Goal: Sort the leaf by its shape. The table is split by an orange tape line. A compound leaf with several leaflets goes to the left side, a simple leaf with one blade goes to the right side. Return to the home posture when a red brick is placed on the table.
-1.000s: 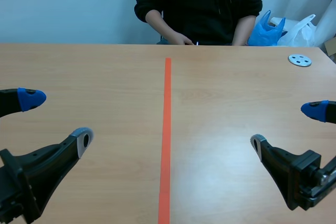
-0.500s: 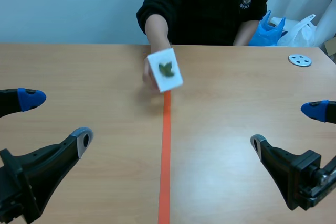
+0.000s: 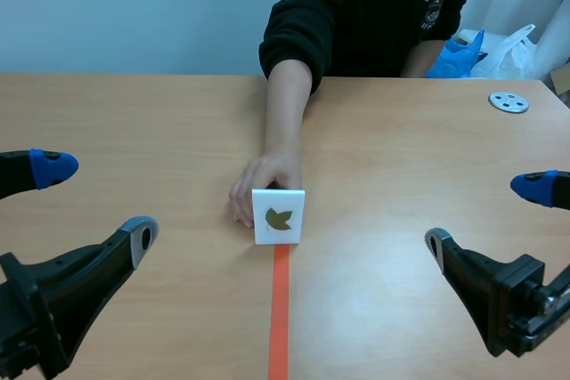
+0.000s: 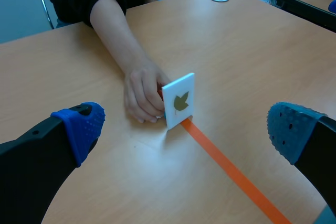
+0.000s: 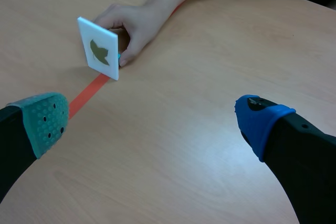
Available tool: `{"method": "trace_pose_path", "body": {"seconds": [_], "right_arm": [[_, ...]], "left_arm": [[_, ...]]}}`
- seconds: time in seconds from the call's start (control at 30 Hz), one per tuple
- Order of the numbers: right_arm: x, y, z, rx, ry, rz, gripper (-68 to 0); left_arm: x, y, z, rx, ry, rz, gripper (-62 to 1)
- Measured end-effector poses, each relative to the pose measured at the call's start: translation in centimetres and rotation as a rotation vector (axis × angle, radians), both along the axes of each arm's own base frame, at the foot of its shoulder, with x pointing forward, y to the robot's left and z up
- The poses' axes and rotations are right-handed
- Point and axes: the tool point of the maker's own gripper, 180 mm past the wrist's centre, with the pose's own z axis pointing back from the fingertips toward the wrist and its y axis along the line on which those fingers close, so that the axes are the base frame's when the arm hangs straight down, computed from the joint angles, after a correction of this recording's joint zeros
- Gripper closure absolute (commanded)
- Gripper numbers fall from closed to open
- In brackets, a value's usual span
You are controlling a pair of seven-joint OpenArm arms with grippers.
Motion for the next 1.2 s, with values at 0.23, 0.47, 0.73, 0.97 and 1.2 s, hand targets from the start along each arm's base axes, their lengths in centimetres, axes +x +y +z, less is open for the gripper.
{"method": "trace_pose_path", "body": {"seconds": [0.23, 0.47, 0.73, 0.97, 1.2], "right_arm": [[0.0, 0.0, 0.0, 0.0, 0.0, 0.0, -67.9], [0.0, 0.0, 0.0, 0.0, 0.0, 0.0, -67.9], [0.0, 0.0, 0.0, 0.0, 0.0, 0.0, -67.9], [0.0, 0.0, 0.0, 0.0, 0.0, 0.0, -67.9], [0.0, 0.0, 0.0, 0.0, 0.0, 0.0, -67.9]], "left_arm": [[0.0, 0.0, 0.0, 0.0, 0.0, 0.0, -62.3], [-0.1, -0.1, -0.1, 0.001, 0.004, -0.006, -62.3], [-0.6, -0.6, -0.9, 0.048, 0.026, -0.056, -62.3], [1.1, -0.6, -1.9, 0.059, 0.008, -0.058, -62.3], [2.8, 0.0, -6.8, 0.089, 0.066, -0.069, -62.3]]}}
